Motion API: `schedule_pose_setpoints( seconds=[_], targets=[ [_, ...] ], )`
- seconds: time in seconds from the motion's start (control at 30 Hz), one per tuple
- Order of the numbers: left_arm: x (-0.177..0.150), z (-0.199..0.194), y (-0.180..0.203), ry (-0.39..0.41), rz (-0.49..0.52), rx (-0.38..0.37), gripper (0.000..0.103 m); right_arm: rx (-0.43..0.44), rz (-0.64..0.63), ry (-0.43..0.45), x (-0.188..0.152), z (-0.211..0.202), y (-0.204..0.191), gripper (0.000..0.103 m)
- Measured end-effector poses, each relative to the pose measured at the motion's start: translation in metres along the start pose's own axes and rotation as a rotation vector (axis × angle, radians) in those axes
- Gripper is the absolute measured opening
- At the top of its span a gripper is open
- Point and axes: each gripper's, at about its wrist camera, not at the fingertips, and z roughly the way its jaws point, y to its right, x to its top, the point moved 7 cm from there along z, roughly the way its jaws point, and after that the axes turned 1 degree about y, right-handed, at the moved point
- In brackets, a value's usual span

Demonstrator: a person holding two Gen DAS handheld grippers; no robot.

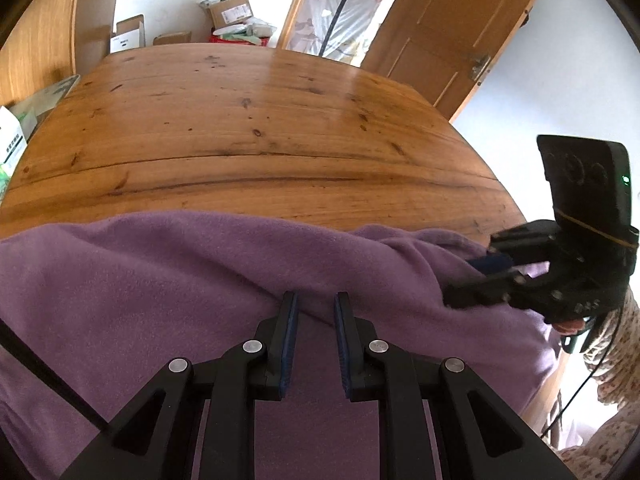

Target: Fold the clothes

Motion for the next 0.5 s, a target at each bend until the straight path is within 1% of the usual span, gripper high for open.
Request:
schedule_pose_setpoints(
  seconds=[0.1, 0.2, 0.27, 0.33, 0.43, 0.47, 0.5],
  targets=[
    [0.0, 0.0, -0.001, 0.0, -0.004, -0.004, 0.019, 0.058, 0.0, 0.019, -0.002, -0.006, -0.011, 0.016],
    [-0.001, -0.001, -0.002, 0.0, -0.01, -0.006, 0.019, 0.106, -0.001, 0.003, -0.006, -0.003, -0.018, 0.016],
    [-0.001, -0.002, -0.002, -0.001, -0.015, -0.004, 0.019, 0.116, 0.011, -0.027, -0.01, 0.004, -0.018, 0.016],
    [-0.002, -0.003, -0.003, -0.002, -0.019, -0.001, 0.019, 0.132, 0.028, -0.055, -0.013, 0.011, -0.018, 0.019],
    [-0.003, -0.005, -0.004, -0.005, -0.019, 0.006, 0.019, 0.137, 0.062, -0.043, -0.008, 0.01, -0.011, 0.02],
    [-0.003, -0.005, -0.005, -0.005, -0.021, 0.009, 0.019, 0.152, 0.082, -0.047, -0.006, 0.012, -0.009, 0.021],
    [-0.002, -0.006, -0.006, -0.004, -0.024, 0.013, 0.019, 0.168, 0.104, -0.051, -0.005, 0.013, -0.007, 0.026]
  ],
)
